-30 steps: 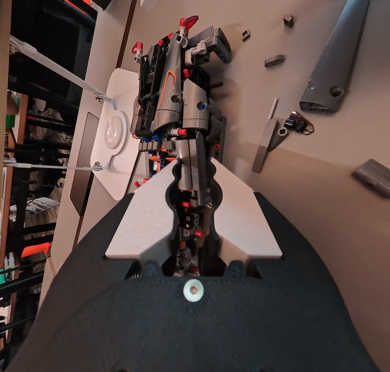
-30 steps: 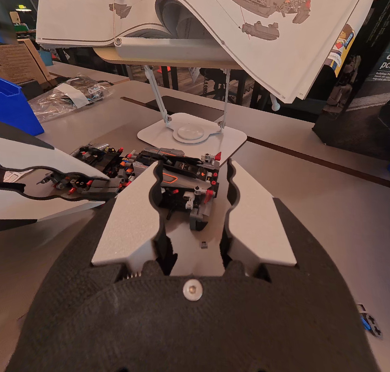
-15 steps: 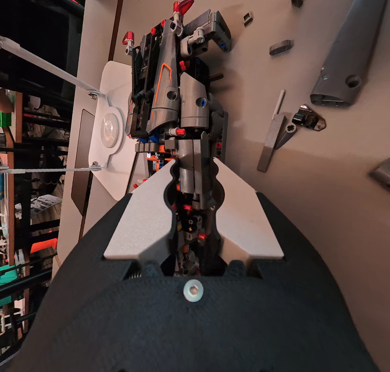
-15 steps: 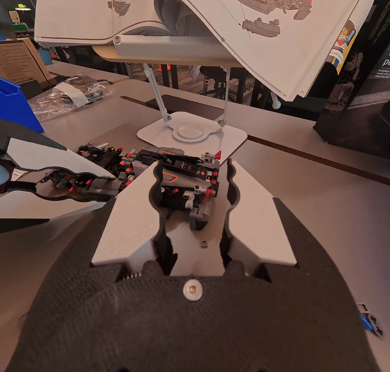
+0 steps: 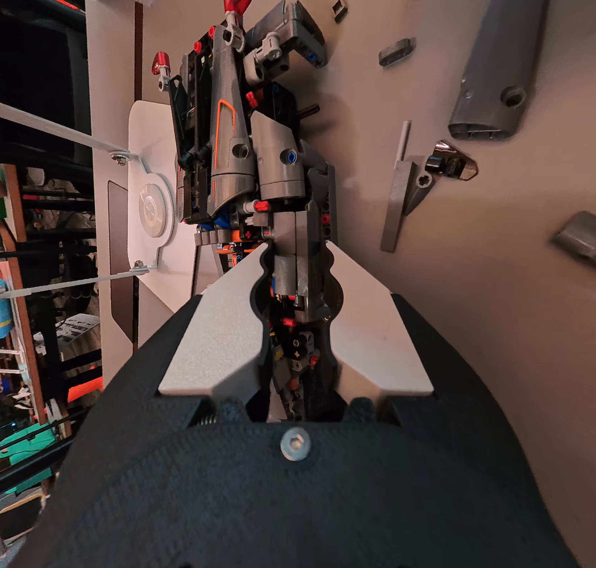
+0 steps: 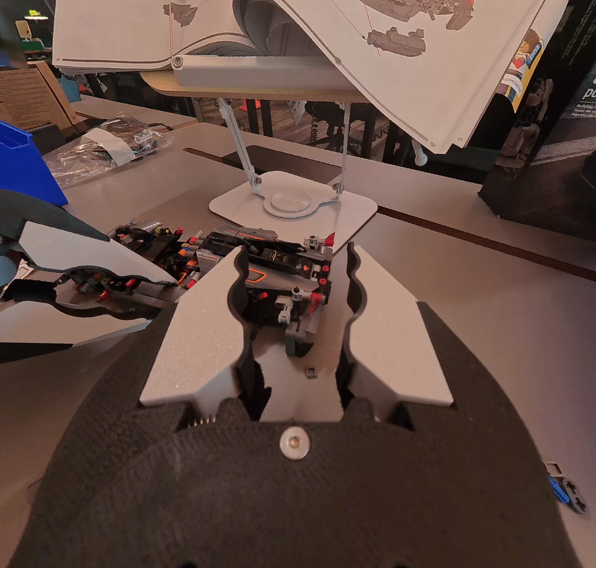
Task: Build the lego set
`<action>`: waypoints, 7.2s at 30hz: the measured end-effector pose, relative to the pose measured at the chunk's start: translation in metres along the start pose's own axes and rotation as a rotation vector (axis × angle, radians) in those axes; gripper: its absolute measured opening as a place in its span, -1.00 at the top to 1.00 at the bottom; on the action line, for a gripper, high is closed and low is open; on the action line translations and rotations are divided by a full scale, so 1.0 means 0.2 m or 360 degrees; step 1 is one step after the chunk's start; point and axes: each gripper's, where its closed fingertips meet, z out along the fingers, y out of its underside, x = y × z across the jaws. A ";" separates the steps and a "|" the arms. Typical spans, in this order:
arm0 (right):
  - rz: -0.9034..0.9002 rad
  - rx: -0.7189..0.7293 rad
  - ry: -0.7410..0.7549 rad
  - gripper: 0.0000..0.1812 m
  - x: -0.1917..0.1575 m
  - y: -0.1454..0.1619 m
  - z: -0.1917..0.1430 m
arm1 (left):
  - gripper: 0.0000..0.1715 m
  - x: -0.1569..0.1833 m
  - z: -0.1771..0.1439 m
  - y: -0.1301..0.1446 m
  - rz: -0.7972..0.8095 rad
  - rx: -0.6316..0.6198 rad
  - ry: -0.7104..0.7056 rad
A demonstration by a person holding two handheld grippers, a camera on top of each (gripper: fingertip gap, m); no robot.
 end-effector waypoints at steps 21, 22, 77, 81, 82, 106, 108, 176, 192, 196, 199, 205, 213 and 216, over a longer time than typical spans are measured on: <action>0.0036 0.0034 -0.0005 0.34 0.01 -0.02 -0.01 | 0.42 -0.08 -0.19 0.24 -0.0161 -0.0035 -0.0093; 0.0039 0.0037 -0.0003 0.34 0.01 -0.02 -0.02 | 0.41 -0.09 -0.20 0.27 -0.0190 -0.0039 -0.0100; -0.0085 0.0015 -0.0320 0.54 -0.20 -0.02 -0.01 | 0.48 -0.20 -0.23 0.23 -0.0308 0.0221 0.0142; -0.0227 -0.0130 -0.0630 0.74 -0.41 0.06 -0.02 | 0.40 -0.30 -0.20 0.39 -0.0555 0.0217 0.0181; -0.0269 -0.0175 -0.0693 0.74 -0.45 0.08 -0.02 | 0.42 -0.30 -0.19 0.42 -0.0611 0.0213 0.0210; -0.0640 -0.0477 -0.0595 0.78 -0.50 0.34 0.10 | 0.68 -0.19 -0.06 0.45 -0.1140 0.0513 0.0777; -0.0630 -0.0482 -0.0600 0.78 -0.49 0.34 0.09 | 0.68 -0.18 -0.07 0.44 -0.1113 0.0502 0.0749; 0.0207 -0.0994 -0.1011 0.80 -0.46 0.46 -0.18 | 0.46 0.09 -0.11 0.09 -0.1010 0.0817 0.1093; 0.0817 -0.0900 -0.0908 0.65 -0.35 0.41 -0.13 | 0.47 0.11 -0.13 0.08 -0.0981 0.0805 0.1112; 0.0833 -0.0877 -0.0903 0.64 -0.35 0.40 -0.11 | 0.47 0.12 -0.13 0.08 -0.0981 0.0805 0.1120; 0.0802 -0.0892 -0.0890 0.59 -0.33 0.41 -0.13 | 0.47 0.12 -0.13 0.08 -0.0976 0.0808 0.1127; 0.0826 -0.0863 -0.0916 0.62 -0.33 0.39 -0.13 | 0.47 0.12 -0.13 0.07 -0.0970 0.0810 0.1130; 0.0754 -0.0760 -0.0993 0.65 -0.35 0.31 -0.15 | 0.47 0.12 -0.13 0.07 -0.0971 0.0824 0.1142; 0.0706 -0.0737 -0.1019 0.66 -0.37 0.29 -0.16 | 0.47 0.12 -0.13 0.07 -0.0969 0.0825 0.1145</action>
